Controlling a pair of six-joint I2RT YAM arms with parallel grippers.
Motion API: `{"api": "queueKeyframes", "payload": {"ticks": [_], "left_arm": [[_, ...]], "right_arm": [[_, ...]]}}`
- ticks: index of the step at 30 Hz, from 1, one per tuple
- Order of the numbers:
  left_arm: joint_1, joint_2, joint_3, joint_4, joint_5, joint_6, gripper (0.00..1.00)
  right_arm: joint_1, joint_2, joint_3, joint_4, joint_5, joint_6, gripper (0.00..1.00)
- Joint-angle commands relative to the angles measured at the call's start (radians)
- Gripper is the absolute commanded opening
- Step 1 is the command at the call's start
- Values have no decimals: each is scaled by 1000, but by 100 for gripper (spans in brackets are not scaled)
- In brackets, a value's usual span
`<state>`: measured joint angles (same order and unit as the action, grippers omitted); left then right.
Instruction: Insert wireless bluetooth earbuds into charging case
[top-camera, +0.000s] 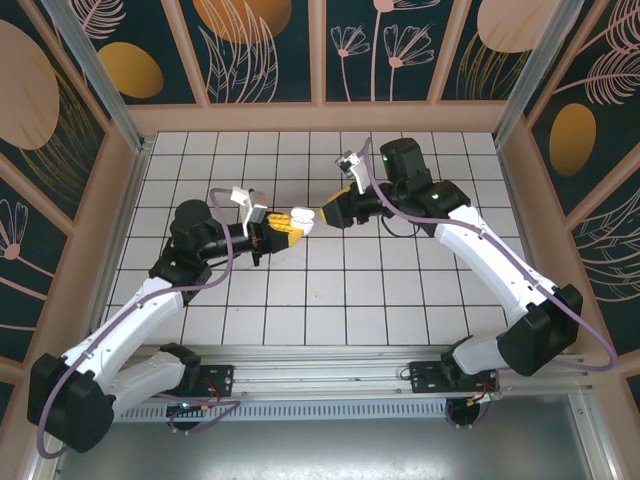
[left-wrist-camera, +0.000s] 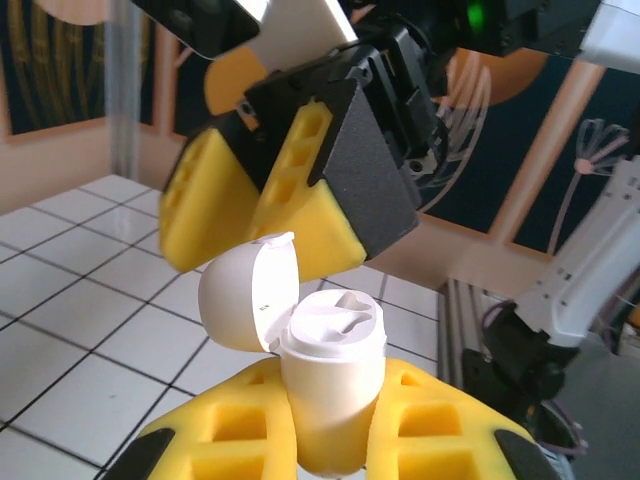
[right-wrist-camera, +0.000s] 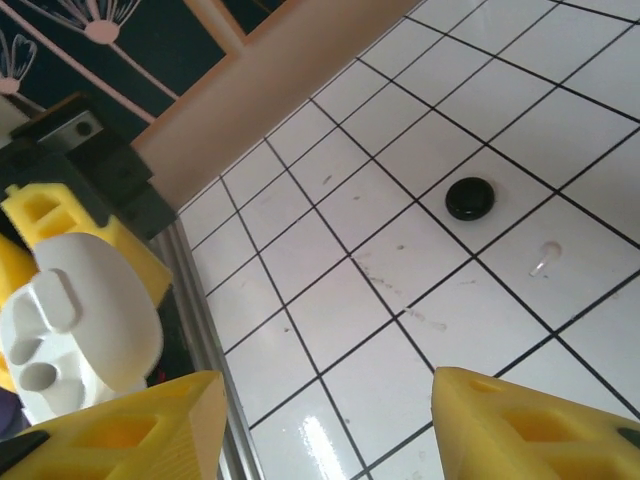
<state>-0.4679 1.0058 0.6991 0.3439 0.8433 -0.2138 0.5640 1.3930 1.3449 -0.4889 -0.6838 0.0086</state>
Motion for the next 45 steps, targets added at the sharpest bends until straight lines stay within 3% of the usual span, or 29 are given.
{"api": "queueKeyframes", "payload": {"ticks": [1,5,9,14,22,31,40,45], "left_arm": [[-5,-73,-51,35,-139,2,0],[-5,-162,-105,-3,-254,24,0],[-5,-248,-144,-71,-345,43,0],[-5,-323,-171,-145,-394,48,0],[-5,-378,-174,-247,-410,66,0],[-5,-377,-183,-255,-418,83,0],[-5,-368,-197,-232,-418,94,0],[-5,-355,-201,-227,-415,102,0]], "right_arm": [[-40,-42,-49,85,66,107,58],[-55,-12,-82,113,189,201,57],[-22,132,-26,63,298,286,51],[72,390,160,-49,477,345,51],[148,769,523,-185,604,327,51],[195,1046,834,-309,659,298,51],[200,1118,898,-301,675,321,50],[209,1139,896,-298,675,319,41]]}}
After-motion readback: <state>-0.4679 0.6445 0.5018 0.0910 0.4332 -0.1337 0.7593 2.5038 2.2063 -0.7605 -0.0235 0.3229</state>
